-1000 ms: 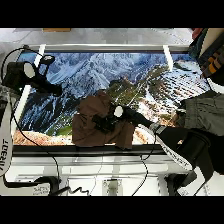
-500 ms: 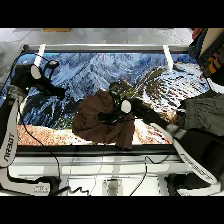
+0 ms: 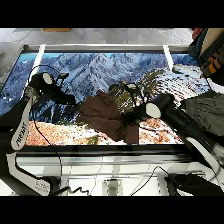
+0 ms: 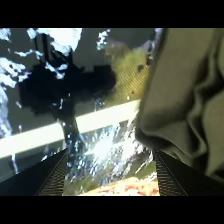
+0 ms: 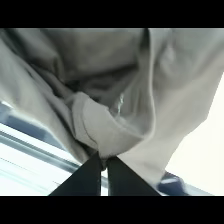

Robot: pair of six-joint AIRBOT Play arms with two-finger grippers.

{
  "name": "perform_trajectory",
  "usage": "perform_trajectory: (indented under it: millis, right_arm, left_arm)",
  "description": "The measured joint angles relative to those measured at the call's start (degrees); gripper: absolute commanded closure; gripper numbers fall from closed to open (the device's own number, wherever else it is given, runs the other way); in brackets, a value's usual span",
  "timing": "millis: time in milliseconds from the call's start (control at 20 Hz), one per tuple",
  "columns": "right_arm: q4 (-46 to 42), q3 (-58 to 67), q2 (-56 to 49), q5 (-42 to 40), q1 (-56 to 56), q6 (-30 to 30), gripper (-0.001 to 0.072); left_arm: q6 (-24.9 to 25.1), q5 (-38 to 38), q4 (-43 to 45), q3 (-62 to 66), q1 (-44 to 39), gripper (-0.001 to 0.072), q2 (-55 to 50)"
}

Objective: Fold the clothes and pants, and hang the long-sleeved shirts on hangers.

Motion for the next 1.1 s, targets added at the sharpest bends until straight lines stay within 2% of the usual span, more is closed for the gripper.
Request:
perform_trajectory:
  millis: [100, 250, 450, 650, 700, 800, 900, 950, 1100]
  right_arm:
    - [-2.05, -4.22, 4.37, 2.14, -0.02, 0.33, 0.0695]
    - [-5.51, -10.91, 11.61, 3.67, -0.02, 3.89, 0.0695]
    - [-7.5, -16.48, 20.11, 1.9, -0.02, 7.76, 0.0695]
    - [-8.76, -18.05, 24.87, 1.22, -0.02, 9.07, 0.0695]
    - [-8.92, -18.25, 25.35, 1.18, -0.02, 9.22, 0.0695]
    - [-9.16, -18.45, 26.05, 0.44, -0.02, 9.44, 0.0695]
    - [-9.25, -18.56, 26.45, -0.68, -0.02, 9.51, 0.0694]
    - [-9.33, -18.62, 26.51, -0.96, -0.02, 9.6, 0.0695]
    - [-9.75, -18.62, 26.69, -2.21, -0.02, 9.66, 0.0694]
  left_arm:
    - [0.0, 0.0, -1.53, 0.0, 0.13, 0.0116, -0.79]
    - [0.0, 1.33, -6.88, 0.0, 0.13, 0.0116, -2.25]
    - [0.0, 3.69, -17.14, 0.0, -0.61, 0.0115, -5.7]
    - [0.35, 4.33, -22.86, 0.04, -2.43, 0.0117, -9.2]
    - [0.57, 4.59, -23.87, 0.07, -2.95, 0.0174, -9.81]
    - [1.2, 5.66, -24.22, 0.04, -3.89, 0.0358, -10.75]
    - [1.36, 6.93, -24.26, 0.0, -4.87, 0.0674, -11.43]
    - [1.46, 7.48, -24.24, -0.02, -5.2, 0.0697, -11.67]
    - [1.57, 8.63, -24.57, 0.0, -5.62, 0.0698, -11.8]
